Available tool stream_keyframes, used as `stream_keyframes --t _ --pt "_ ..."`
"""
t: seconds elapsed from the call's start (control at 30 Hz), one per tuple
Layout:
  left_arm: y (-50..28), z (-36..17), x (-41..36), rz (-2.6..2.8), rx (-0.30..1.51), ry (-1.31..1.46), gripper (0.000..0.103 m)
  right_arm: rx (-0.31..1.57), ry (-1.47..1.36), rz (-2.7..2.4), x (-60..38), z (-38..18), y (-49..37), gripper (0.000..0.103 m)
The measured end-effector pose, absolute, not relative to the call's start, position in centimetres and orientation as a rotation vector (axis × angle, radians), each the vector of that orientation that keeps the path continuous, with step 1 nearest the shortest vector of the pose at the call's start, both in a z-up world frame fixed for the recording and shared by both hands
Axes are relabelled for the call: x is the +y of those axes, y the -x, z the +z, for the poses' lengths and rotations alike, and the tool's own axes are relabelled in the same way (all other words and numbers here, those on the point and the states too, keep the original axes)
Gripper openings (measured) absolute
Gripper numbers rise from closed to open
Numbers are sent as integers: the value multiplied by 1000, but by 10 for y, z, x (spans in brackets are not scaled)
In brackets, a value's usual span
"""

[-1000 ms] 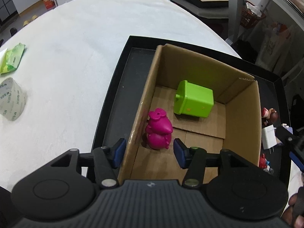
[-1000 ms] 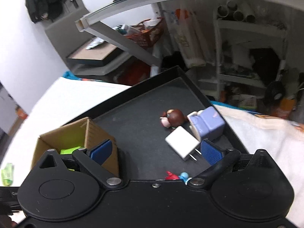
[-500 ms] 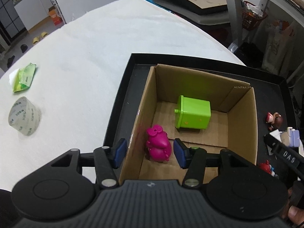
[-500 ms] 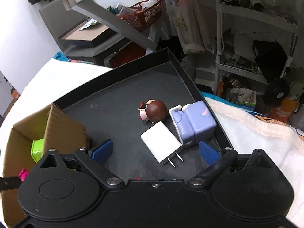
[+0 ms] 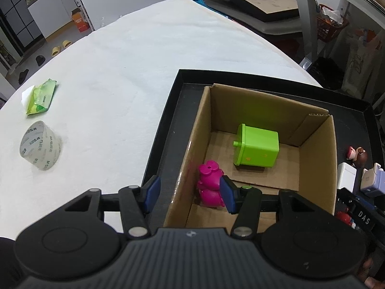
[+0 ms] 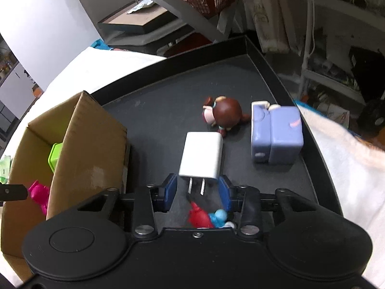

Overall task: Organize rigid objects
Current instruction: 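Move the right gripper to the white charger plug and grasp it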

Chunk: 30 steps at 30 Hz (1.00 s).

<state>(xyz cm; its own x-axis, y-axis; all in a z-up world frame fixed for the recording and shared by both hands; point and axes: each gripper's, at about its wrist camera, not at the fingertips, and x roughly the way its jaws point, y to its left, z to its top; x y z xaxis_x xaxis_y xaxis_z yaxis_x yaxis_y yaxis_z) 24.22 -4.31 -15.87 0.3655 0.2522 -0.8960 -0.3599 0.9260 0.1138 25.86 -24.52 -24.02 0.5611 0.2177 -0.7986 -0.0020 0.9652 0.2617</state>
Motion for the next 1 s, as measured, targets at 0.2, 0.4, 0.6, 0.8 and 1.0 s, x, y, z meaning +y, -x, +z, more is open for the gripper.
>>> stream_keyframes --t 0.2,0.4,0.6,0.8,1.0 --pt "-244 -161 -39 398 1129 112 53 919 -178 94 -241 -232 -257 58" --pt "-248 -166 -37 378 1135 96 53 884 -118 112 -231 -230 -264 60" --pt "-251 -171 -38 367 1144 86 53 906 -40 64 -224 -243 -279 59" --pt "-249 -173 -38 377 1144 74 53 888 59 44 -216 -248 -277 37" --pt "-245 -173 -36 389 1150 75 53 890 -1 80 -223 -241 -273 36"
